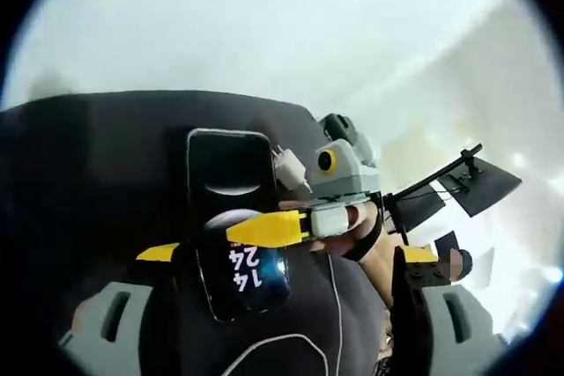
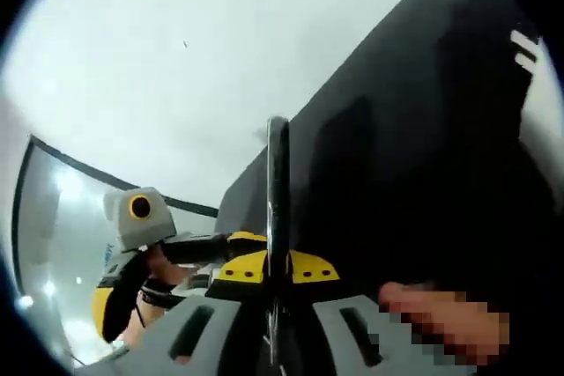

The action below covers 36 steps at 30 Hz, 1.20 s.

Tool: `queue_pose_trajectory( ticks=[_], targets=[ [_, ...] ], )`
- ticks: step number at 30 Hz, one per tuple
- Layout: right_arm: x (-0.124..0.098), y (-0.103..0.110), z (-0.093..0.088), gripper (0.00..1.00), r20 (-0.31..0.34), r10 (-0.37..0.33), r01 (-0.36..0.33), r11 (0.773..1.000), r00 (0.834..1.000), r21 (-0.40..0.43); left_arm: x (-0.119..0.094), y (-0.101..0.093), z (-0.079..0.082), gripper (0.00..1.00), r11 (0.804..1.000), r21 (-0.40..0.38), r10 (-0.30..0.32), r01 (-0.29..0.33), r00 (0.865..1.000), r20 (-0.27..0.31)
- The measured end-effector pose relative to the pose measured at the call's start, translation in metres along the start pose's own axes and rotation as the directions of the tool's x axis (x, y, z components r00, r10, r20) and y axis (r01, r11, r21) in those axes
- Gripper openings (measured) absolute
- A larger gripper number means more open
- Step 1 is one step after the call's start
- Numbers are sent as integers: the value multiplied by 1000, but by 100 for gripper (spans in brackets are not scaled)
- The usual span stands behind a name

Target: Connect the charging cable to the phone, plug the charger into the socket, and turn on the power strip switch to charge the phone.

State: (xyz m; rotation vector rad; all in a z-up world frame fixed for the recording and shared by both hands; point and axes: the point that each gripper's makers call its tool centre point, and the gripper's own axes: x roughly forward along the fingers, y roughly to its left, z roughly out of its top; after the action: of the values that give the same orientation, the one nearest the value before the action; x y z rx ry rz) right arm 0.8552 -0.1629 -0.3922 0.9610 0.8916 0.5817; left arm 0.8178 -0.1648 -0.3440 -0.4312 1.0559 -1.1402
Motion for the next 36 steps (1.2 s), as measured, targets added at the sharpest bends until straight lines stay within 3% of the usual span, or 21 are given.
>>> queue_pose_trajectory(
  ticks=[5,10,16,22,23,24,27,29,32,33,34,35,36],
  targets=[
    [-15,5,-2,5,8,3,-3,1000,1000,12,-28,-18,5,92,1000,17,-11,10,999,54],
    [-38,31,-20,5,-15,41,-41,999,999,-4,-58,-38,-7,90,998,60,-17,13,997,74],
    [-78,48,-59,5,-146,17,-30,996,989,-85,-84,-58,-33,87,992,130,-14,5,998,69],
    [-126,49,-116,5,-306,-17,-41,983,952,-181,-97,-78,-58,87,986,168,-7,-3,998,59],
    [-133,49,-126,5,-339,-9,-57,981,941,-184,-99,-81,-61,87,985,171,-10,-1,998,60],
    [-146,47,-139,5,-393,-20,-52,984,919,-173,-101,-87,-65,87,984,178,-14,3,998,62],
    [-170,40,-160,5,-463,-50,-63,972,885,-225,-106,-100,-77,86,979,202,-26,12,998,65],
    [-189,33,-174,5,-535,-89,-64,963,840,-262,-109,-108,-88,86,975,220,-42,27,997,63],
    [-214,21,-194,5,-647,-144,-85,947,748,-309,-112,-118,-106,86,969,243,-60,45,997,57],
    [-224,15,-202,5,-696,-171,-113,932,697,-343,-113,-120,-111,86,967,250,-64,49,997,53],
    [-230,11,-207,5,-722,-190,-139,919,666,-369,-114,-122,-119,86,965,257,-66,52,997,47],
    [-236,7,-216,5,-755,-201,-195,896,624,-399,-115,-122,-124,86,962,268,-63,50,997,41],
    [-238,6,-219,5,-767,-206,-205,892,608,-403,-116,-122,-129,86,959,280,-57,45,998,35]
  ],
)
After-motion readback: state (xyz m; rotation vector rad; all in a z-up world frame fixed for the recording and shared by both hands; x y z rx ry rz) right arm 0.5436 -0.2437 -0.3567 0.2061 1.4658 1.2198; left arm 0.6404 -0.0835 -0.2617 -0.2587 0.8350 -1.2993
